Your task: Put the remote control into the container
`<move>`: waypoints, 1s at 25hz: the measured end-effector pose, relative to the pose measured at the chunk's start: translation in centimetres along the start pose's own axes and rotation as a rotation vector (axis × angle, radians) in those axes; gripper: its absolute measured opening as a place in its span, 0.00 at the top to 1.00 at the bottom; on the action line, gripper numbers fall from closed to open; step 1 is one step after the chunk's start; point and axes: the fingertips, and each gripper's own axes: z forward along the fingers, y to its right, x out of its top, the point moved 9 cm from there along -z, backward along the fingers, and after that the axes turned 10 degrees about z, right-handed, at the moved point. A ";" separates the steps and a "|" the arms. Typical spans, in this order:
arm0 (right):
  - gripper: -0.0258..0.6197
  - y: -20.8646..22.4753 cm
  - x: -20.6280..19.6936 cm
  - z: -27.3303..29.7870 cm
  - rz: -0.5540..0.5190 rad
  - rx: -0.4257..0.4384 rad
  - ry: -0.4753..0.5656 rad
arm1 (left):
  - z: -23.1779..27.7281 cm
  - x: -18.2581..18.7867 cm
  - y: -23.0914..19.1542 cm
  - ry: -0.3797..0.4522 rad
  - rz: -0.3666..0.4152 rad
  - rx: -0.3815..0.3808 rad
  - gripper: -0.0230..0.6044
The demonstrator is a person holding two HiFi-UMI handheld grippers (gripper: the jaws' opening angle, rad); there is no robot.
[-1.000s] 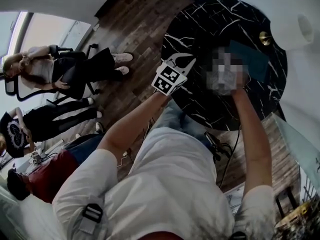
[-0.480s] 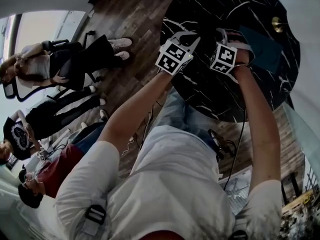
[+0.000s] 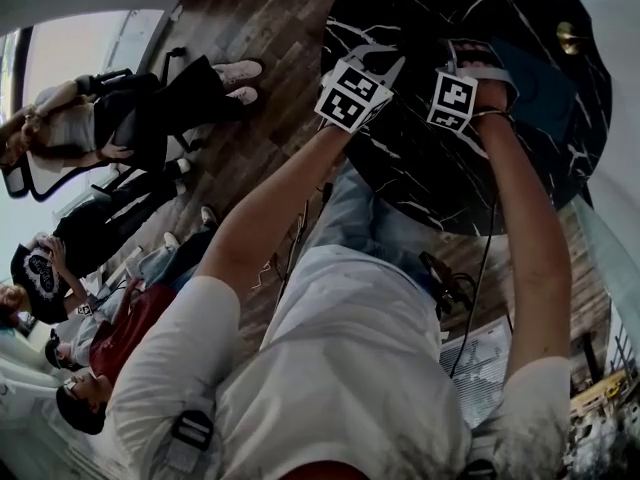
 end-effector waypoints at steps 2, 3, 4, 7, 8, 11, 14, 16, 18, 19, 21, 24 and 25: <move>0.85 -0.2 0.1 0.2 -0.016 0.012 -0.007 | -0.1 -0.2 0.0 -0.003 -0.003 -0.003 0.95; 0.85 -0.3 0.1 0.3 -0.022 0.027 -0.011 | -0.2 -0.2 0.0 -0.003 -0.006 -0.004 0.95; 0.85 -0.5 0.0 0.4 -0.025 0.045 -0.014 | -0.4 -0.3 0.0 -0.002 -0.008 -0.004 0.95; 0.84 -0.7 -0.1 0.6 -0.005 0.084 -0.013 | -0.9 -0.3 -0.1 0.005 -0.011 -0.002 0.95; 0.84 -0.5 -0.2 0.6 0.009 0.096 -0.012 | -1.1 -0.3 -0.1 0.007 -0.011 -0.001 0.95; 0.79 0.1 -0.1 0.6 0.050 0.151 -0.013 | -1.6 -0.3 -0.1 0.011 -0.012 0.001 0.95; 0.70 0.6 0.0 0.3 0.083 0.214 -0.017 | -2.2 -0.2 0.1 0.017 -0.011 0.003 0.95; 0.70 0.8 0.0 0.0 0.101 0.241 -0.018 | -2.6 -0.2 0.1 0.020 -0.011 0.005 0.95; 0.70 0.9 0.0 -0.5 0.128 0.264 -0.018 | -3.1 -0.1 0.3 0.024 -0.011 0.007 0.95; 0.70 0.9 -0.1 -0.8 0.148 0.278 -0.015 | -3.4 0.0 0.4 0.025 -0.010 0.008 0.95; 0.70 1.1 -0.2 -1.5 0.201 0.309 -0.001 | -4.0 0.2 0.6 0.028 -0.004 0.010 0.95; 0.69 1.3 -0.9 -3.0 0.273 0.327 0.017 | -4.9 0.7 1.3 0.036 0.008 0.009 0.95; 0.70 1.5 -1.0 -3.7 0.294 0.324 0.025 | -5.3 1.0 1.5 0.040 0.013 0.009 0.95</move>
